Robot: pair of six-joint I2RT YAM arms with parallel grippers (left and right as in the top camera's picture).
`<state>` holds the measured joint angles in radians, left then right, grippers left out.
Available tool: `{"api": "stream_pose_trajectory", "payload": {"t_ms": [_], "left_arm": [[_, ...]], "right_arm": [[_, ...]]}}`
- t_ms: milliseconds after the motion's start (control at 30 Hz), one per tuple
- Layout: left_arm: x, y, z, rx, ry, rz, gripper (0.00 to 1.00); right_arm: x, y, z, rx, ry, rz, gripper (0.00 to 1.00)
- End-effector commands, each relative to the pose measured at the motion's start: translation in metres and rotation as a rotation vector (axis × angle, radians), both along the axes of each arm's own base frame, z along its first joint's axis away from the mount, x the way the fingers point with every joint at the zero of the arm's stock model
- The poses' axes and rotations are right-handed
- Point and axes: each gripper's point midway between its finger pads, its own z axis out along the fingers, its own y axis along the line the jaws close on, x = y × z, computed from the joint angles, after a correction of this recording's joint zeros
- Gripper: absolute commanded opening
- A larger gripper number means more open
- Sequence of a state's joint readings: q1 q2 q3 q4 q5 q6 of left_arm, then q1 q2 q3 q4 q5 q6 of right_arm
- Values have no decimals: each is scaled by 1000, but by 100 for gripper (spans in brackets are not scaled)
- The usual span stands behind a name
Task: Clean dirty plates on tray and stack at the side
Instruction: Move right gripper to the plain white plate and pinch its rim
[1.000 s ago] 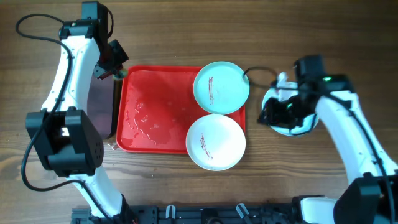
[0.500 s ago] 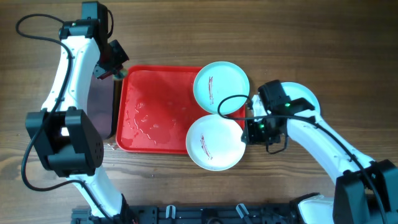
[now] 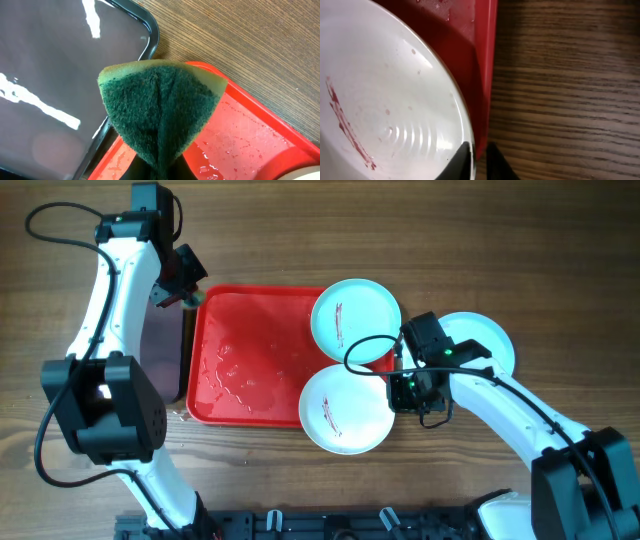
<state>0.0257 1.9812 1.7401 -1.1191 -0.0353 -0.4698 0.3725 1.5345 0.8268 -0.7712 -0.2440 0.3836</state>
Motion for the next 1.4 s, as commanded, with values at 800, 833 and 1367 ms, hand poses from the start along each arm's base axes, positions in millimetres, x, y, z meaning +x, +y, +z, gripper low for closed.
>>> {"api": "stream_pose_trajectory", "payload": {"t_ms": [800,833,1367], "left_arm": [[-3,1,2,-6,0,9,4],[-3,1,2,-6,0,9,4],[-3,1,2,-6,-1,10,4]], "right_arm": [[83,135,67,206,-372,-12,4],[83,140,63,218,-364,-3,4],[80,135,27,60,-273,-19,29]]}}
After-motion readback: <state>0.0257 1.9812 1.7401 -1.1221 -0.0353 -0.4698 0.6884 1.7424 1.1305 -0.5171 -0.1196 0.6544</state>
